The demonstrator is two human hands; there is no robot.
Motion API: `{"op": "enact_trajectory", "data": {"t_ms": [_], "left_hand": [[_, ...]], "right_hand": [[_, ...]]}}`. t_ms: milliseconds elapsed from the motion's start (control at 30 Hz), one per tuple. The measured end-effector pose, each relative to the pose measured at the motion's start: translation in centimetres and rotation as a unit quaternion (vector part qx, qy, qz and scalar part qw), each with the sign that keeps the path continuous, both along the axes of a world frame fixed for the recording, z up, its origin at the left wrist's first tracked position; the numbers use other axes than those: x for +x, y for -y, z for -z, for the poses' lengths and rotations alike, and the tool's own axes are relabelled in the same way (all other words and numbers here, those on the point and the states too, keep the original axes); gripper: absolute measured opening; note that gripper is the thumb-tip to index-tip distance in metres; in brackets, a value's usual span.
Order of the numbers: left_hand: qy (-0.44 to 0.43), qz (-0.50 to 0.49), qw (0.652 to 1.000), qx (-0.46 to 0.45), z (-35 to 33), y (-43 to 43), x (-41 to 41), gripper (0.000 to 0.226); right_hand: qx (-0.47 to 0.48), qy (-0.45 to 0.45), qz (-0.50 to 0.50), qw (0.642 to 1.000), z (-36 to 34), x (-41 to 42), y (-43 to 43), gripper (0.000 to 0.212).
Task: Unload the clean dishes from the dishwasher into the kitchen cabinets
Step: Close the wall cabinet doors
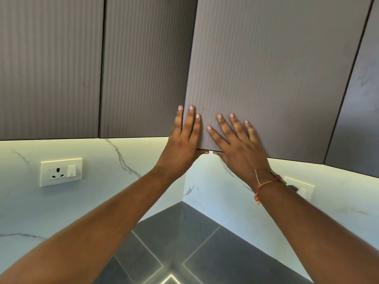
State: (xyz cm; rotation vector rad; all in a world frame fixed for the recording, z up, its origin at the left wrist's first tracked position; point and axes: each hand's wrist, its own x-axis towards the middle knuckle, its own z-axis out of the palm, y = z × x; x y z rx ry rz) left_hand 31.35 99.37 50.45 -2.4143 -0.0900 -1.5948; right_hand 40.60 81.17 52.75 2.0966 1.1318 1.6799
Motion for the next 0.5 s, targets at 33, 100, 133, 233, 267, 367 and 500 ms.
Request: {"op": "enact_trajectory", "data": {"t_ms": [33,100,133,233,267,367,500], "left_hand": [[-0.001,-0.008,1.000,0.006,0.1,-0.6,1.2,0.091],[-0.003,-0.006,1.000,0.022,0.4,-1.7,3.5,0.086],[-0.004,-0.004,1.000,0.030,0.5,-2.2,4.7,0.084],[-0.004,-0.001,0.999,0.038,0.8,-3.3,7.9,0.081],[-0.007,-0.002,0.999,0.036,0.8,-3.6,9.0,0.080],[-0.018,-0.001,0.999,0.028,0.9,-3.9,11.9,0.080],[-0.032,0.012,0.999,-0.001,0.9,-3.8,14.8,0.081]], "right_hand": [[-0.007,0.009,0.009,1.000,-0.1,1.0,-0.5,0.080],[-0.015,0.020,0.025,0.999,0.0,2.5,-1.4,0.081],[-0.018,0.025,0.033,0.999,0.0,3.3,-1.7,0.082],[-0.022,0.027,0.056,0.998,0.0,5.4,-2.8,0.080],[-0.023,0.024,0.062,0.998,0.1,6.2,-3.2,0.079],[-0.019,0.015,0.077,0.997,0.2,8.1,-4.0,0.077],[-0.012,0.009,0.101,0.995,0.2,10.4,-4.5,0.077]]}}
